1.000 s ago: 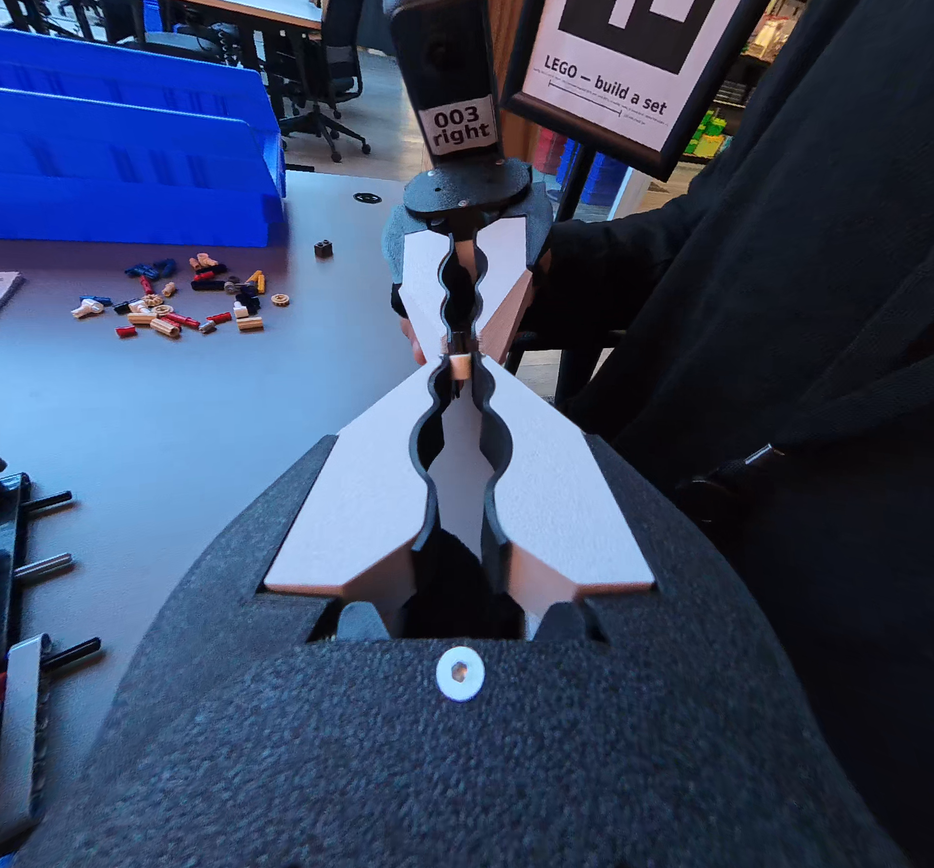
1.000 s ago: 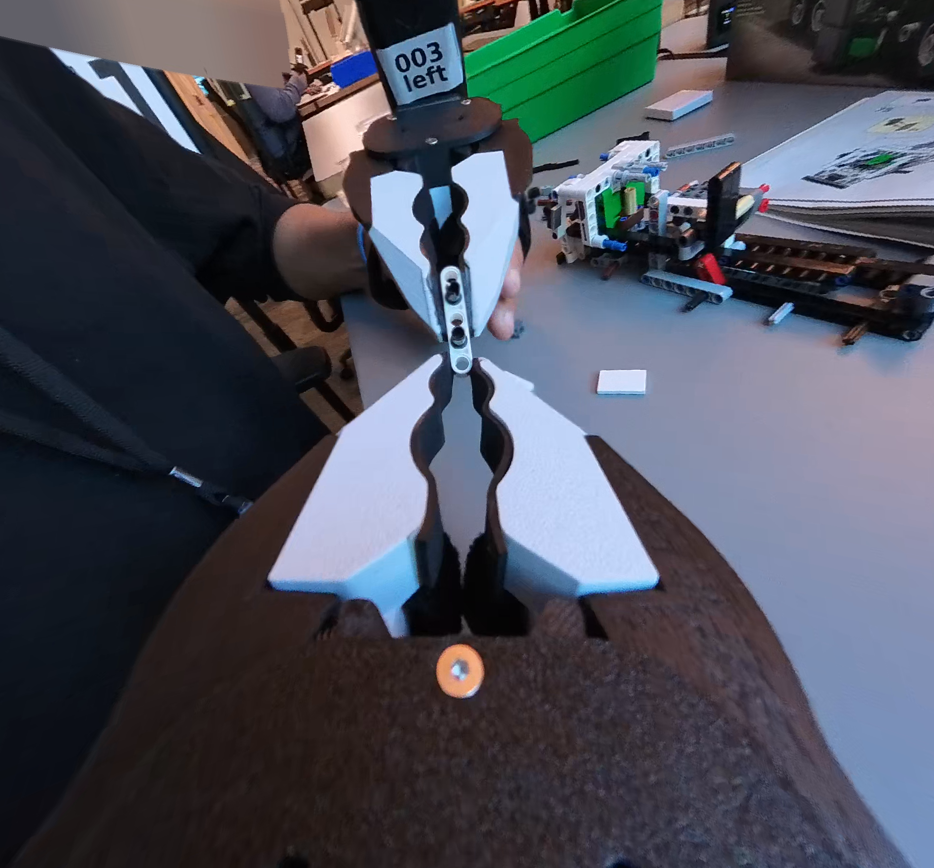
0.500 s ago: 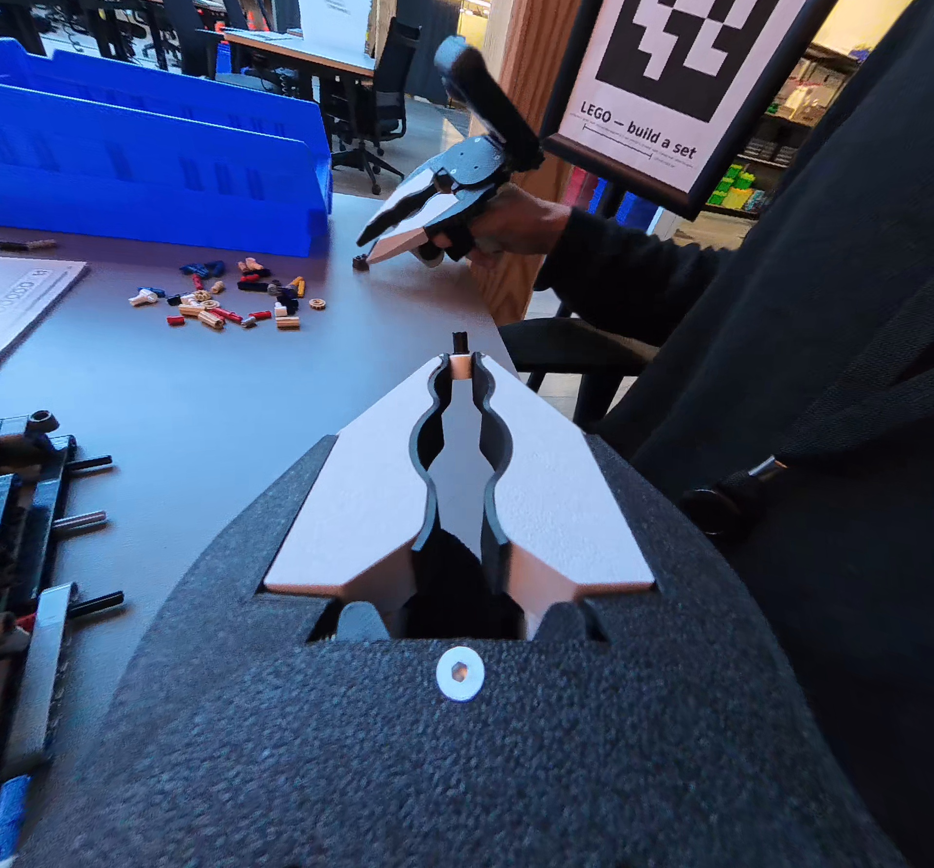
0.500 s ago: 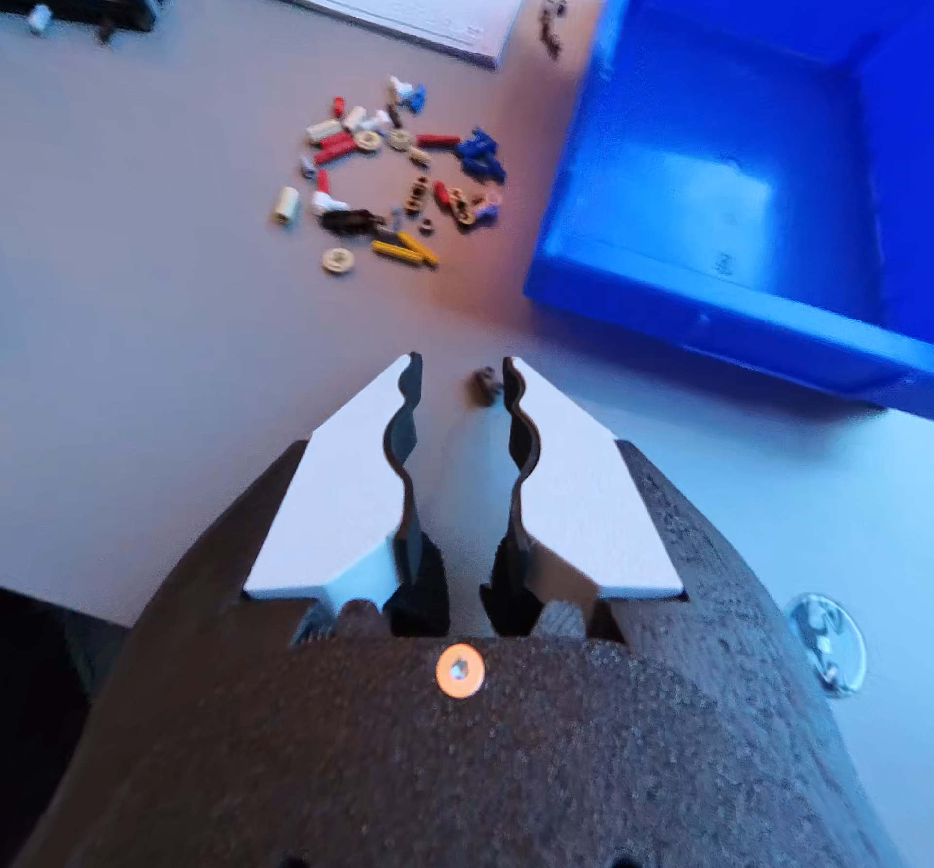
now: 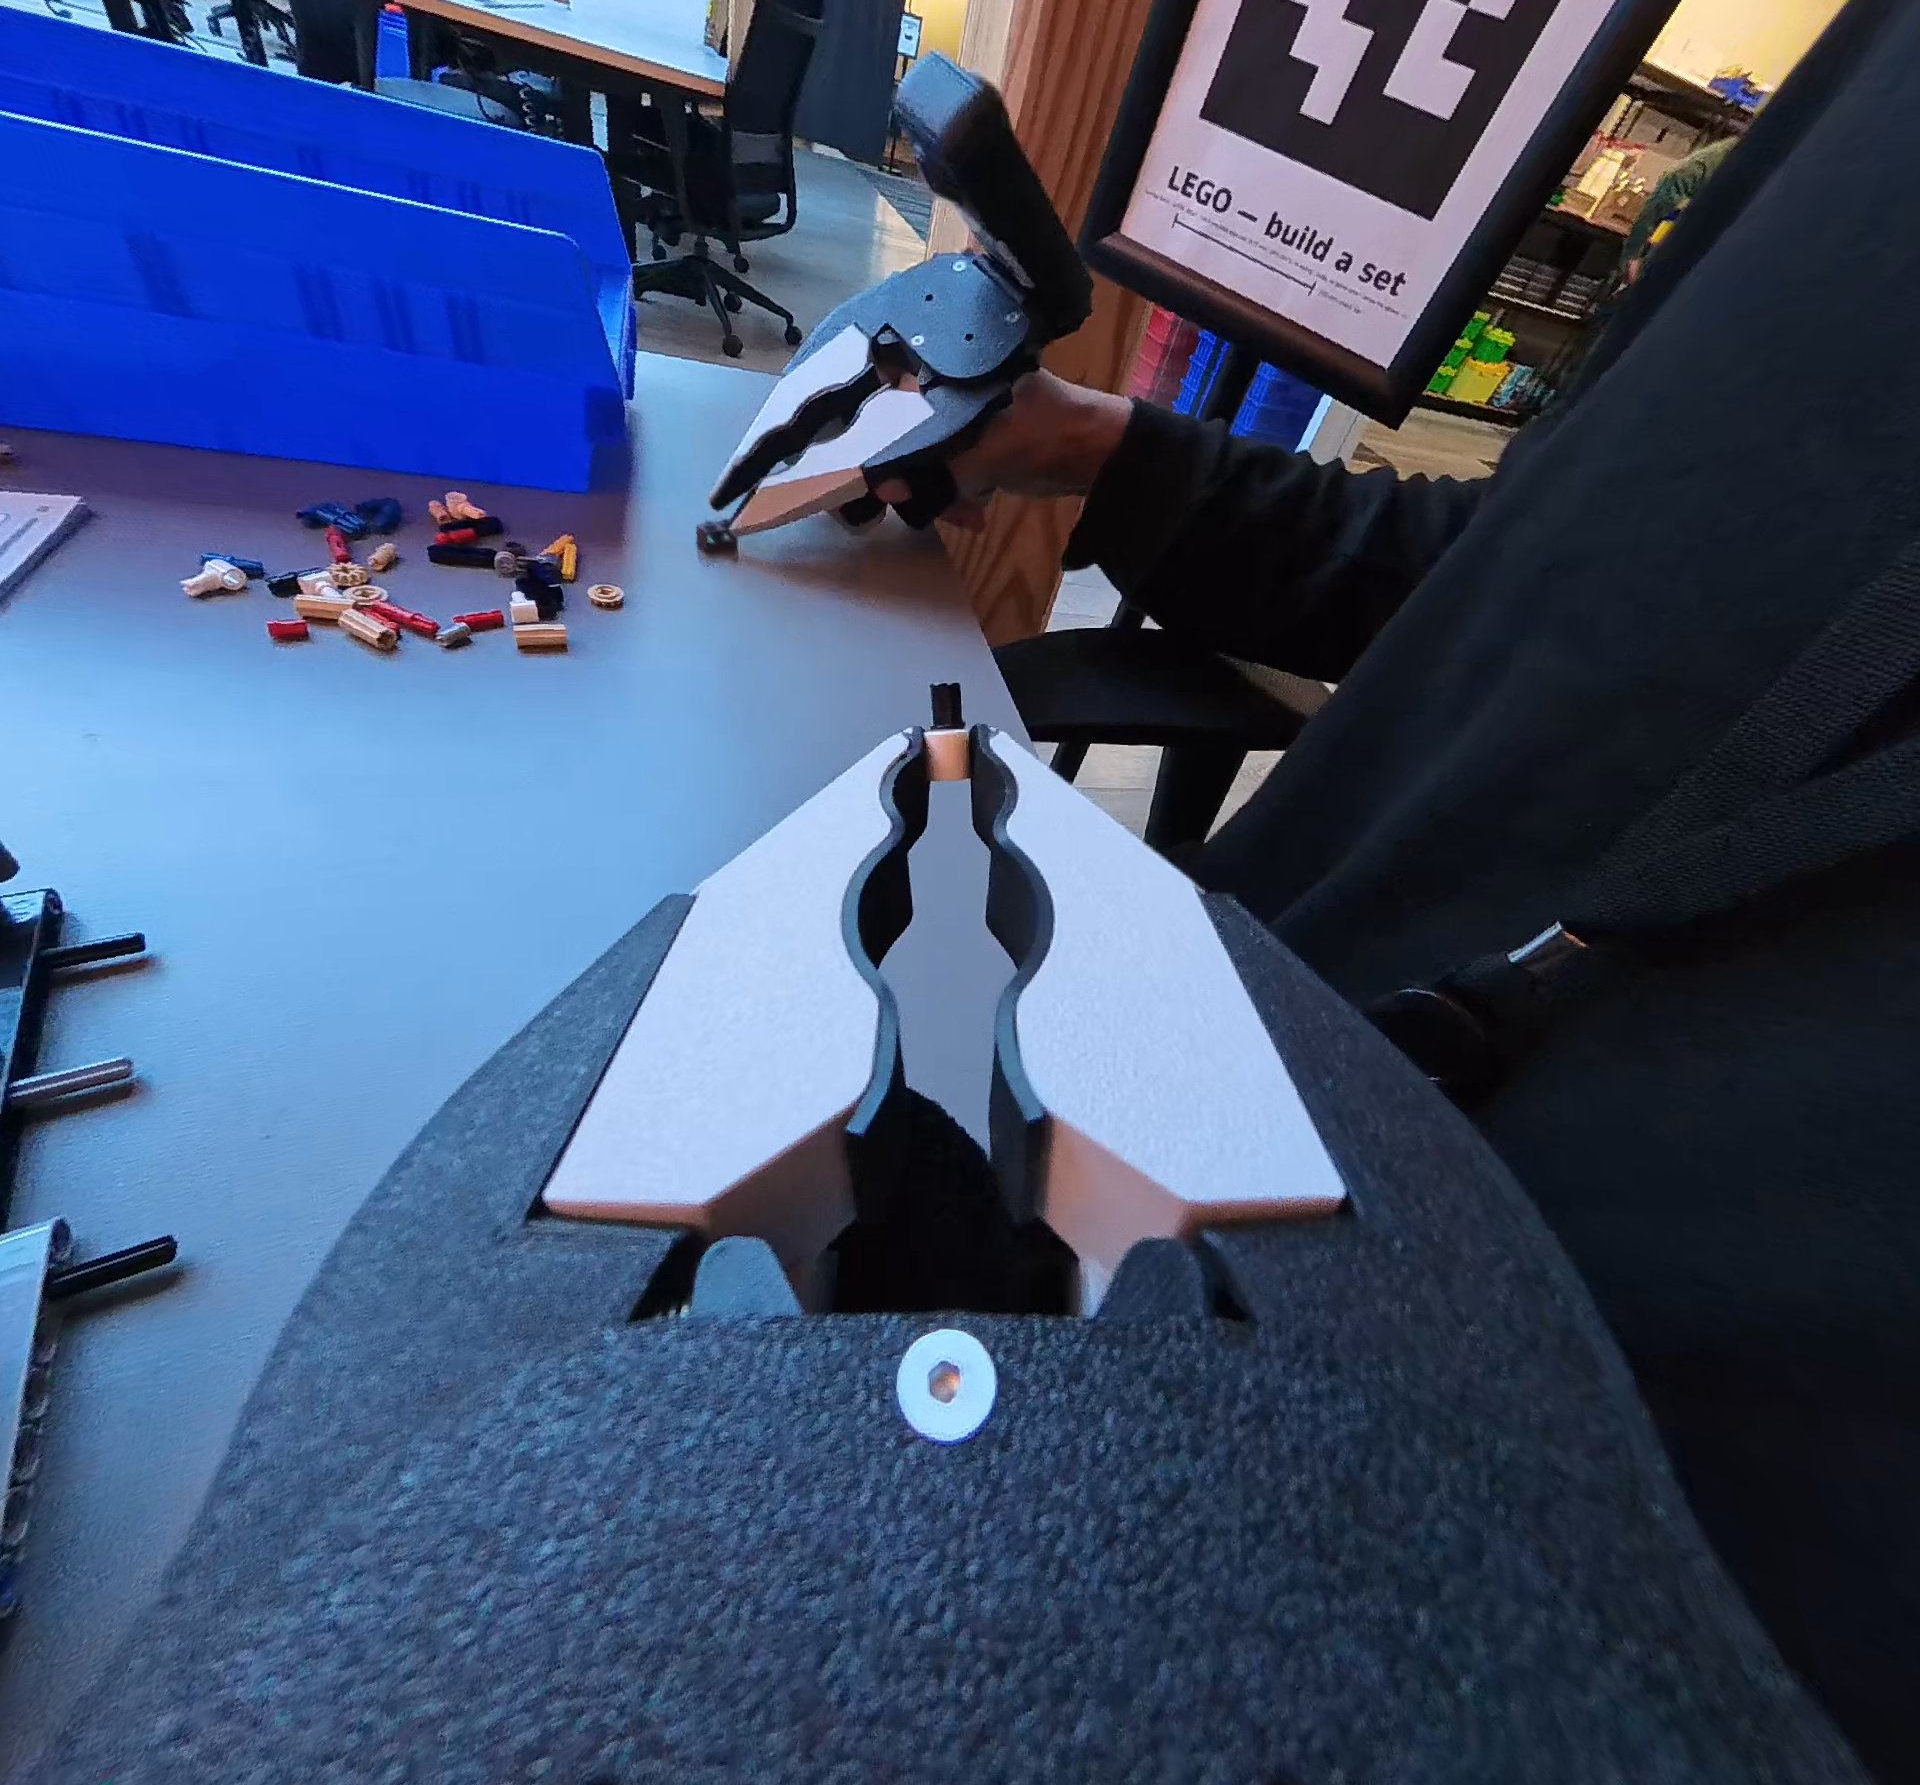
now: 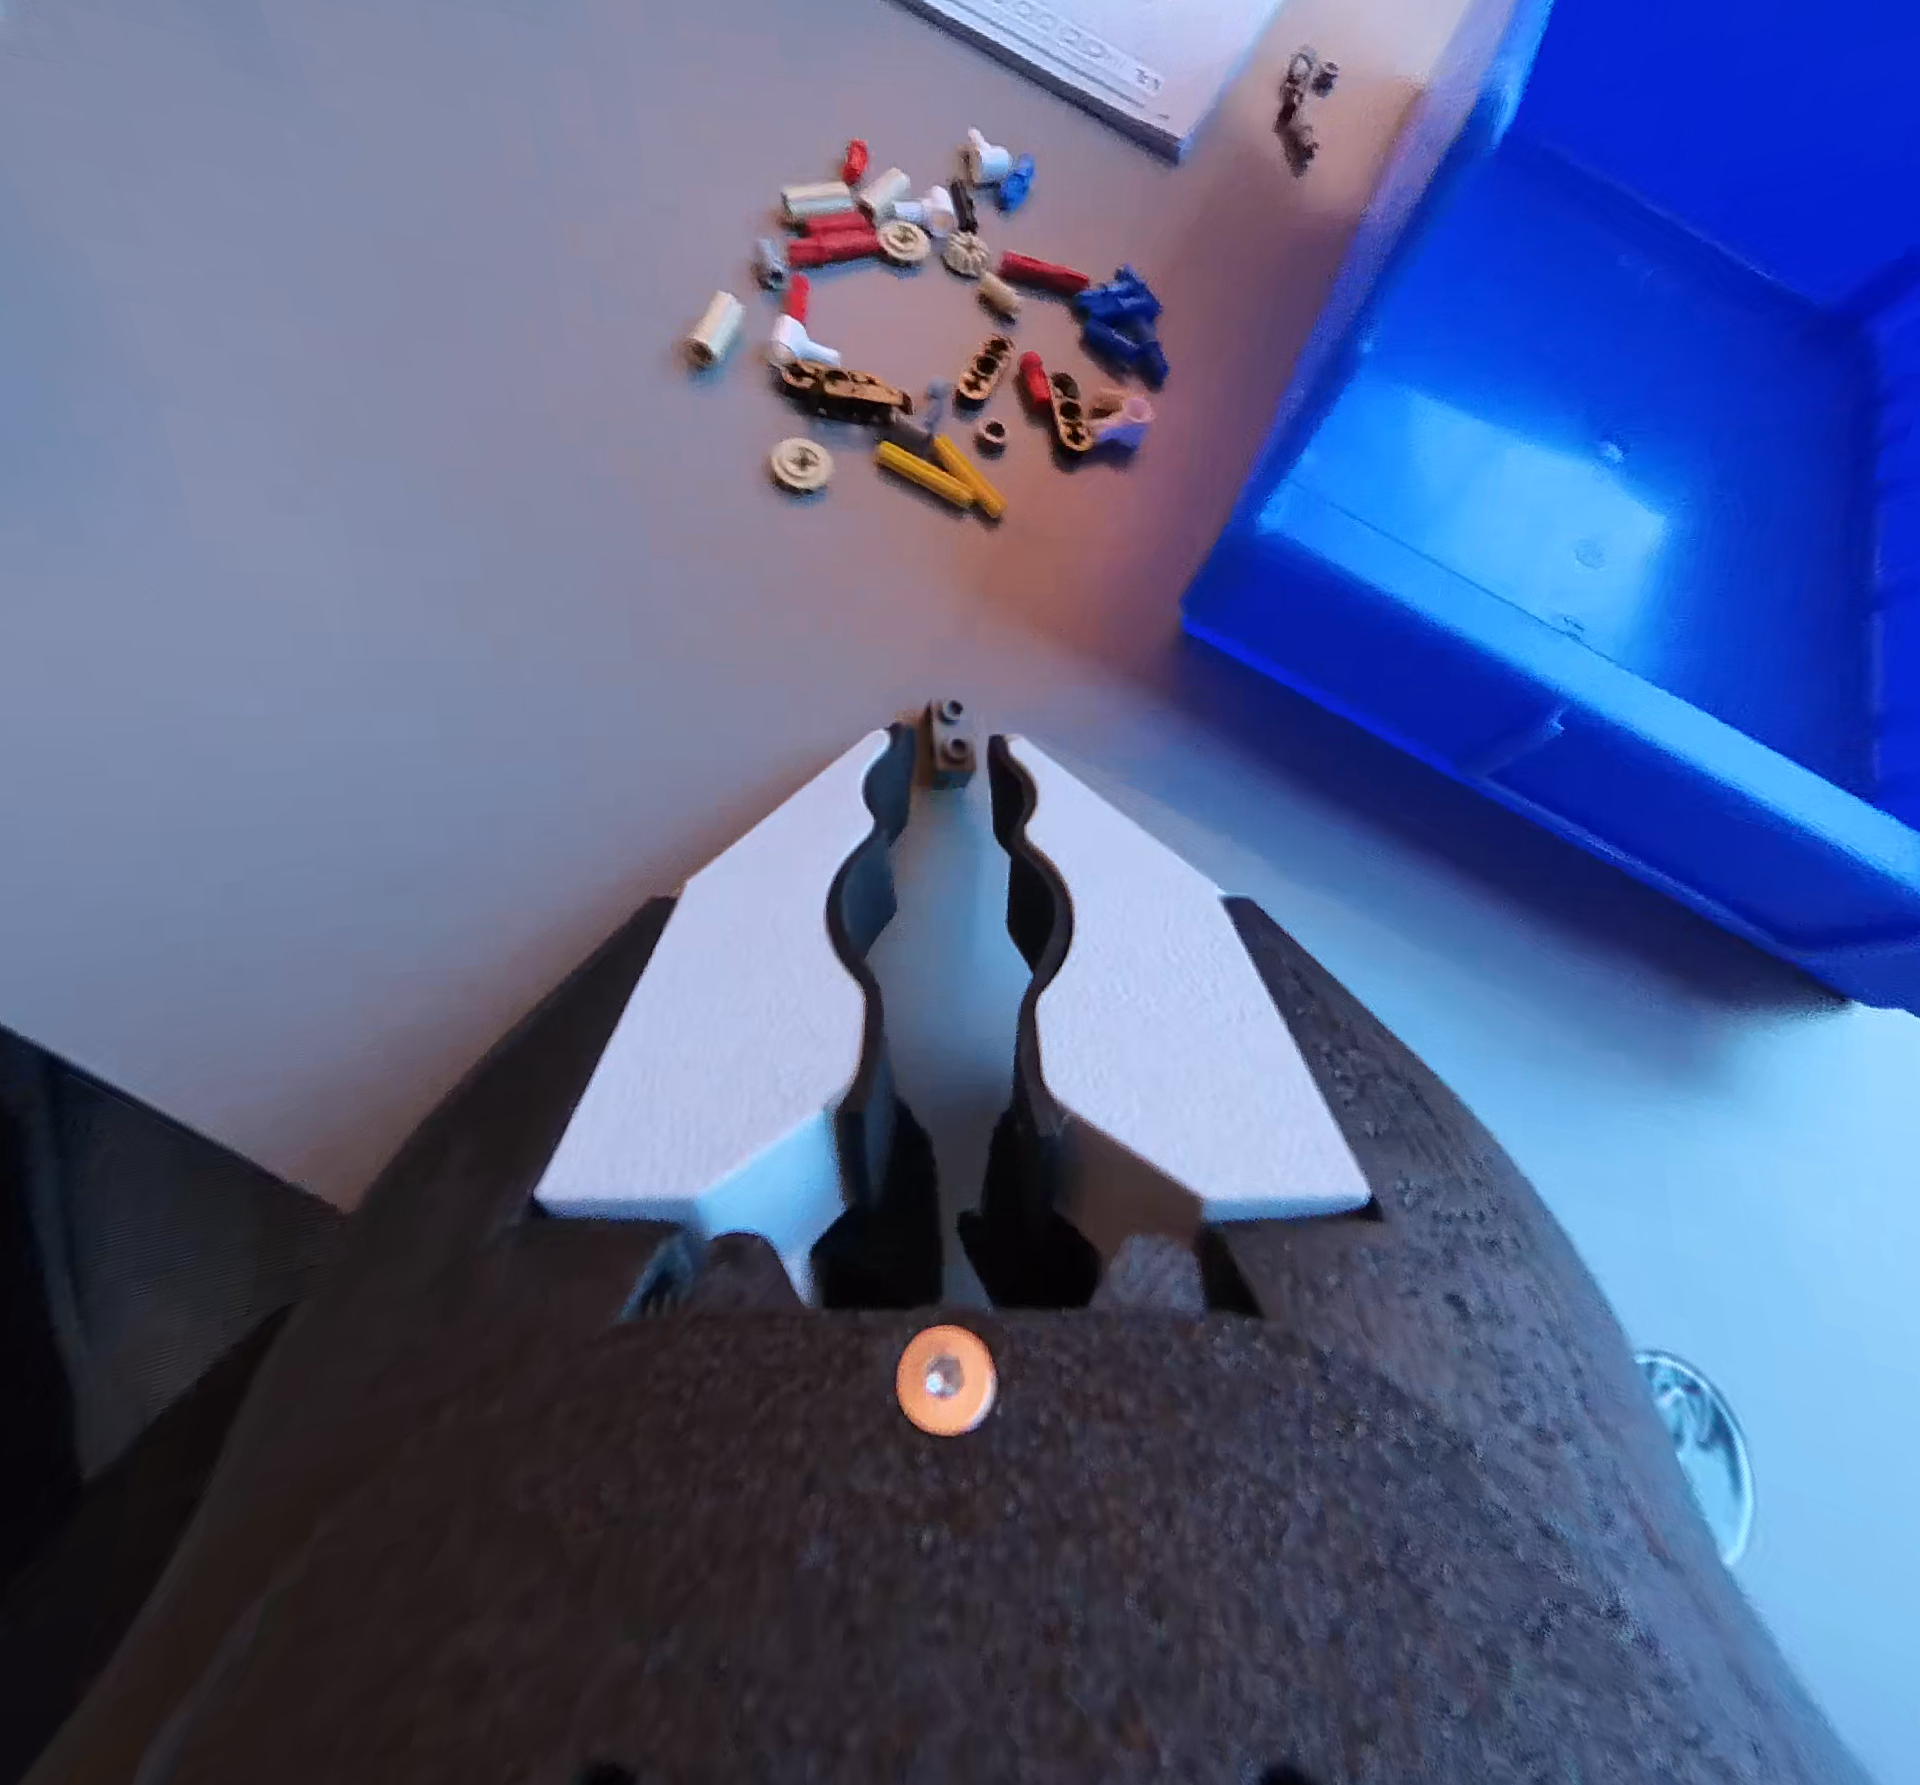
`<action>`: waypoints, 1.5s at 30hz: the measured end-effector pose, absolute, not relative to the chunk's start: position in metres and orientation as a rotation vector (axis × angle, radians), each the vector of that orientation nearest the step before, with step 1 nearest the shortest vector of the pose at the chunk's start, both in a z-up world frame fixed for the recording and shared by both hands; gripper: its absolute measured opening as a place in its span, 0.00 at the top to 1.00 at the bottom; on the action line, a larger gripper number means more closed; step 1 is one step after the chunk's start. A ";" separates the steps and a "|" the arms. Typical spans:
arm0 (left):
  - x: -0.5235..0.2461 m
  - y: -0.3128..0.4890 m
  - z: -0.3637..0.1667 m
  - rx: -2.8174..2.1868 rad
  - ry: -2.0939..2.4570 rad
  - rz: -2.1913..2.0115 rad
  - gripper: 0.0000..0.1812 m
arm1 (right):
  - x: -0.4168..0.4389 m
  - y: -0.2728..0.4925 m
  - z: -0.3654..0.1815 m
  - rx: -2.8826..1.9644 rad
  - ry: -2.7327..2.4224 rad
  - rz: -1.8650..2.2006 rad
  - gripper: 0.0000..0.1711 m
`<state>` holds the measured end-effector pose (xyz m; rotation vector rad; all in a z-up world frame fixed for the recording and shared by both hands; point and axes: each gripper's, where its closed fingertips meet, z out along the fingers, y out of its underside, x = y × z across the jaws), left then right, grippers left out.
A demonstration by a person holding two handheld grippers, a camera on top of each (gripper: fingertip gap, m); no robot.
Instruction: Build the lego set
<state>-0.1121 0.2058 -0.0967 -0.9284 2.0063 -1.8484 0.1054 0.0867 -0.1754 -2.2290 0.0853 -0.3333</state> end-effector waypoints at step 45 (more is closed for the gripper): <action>-0.109 0.218 -0.085 -1.019 1.895 -2.021 0.96 | -0.104 0.236 -0.068 -1.828 -0.790 -0.519 0.96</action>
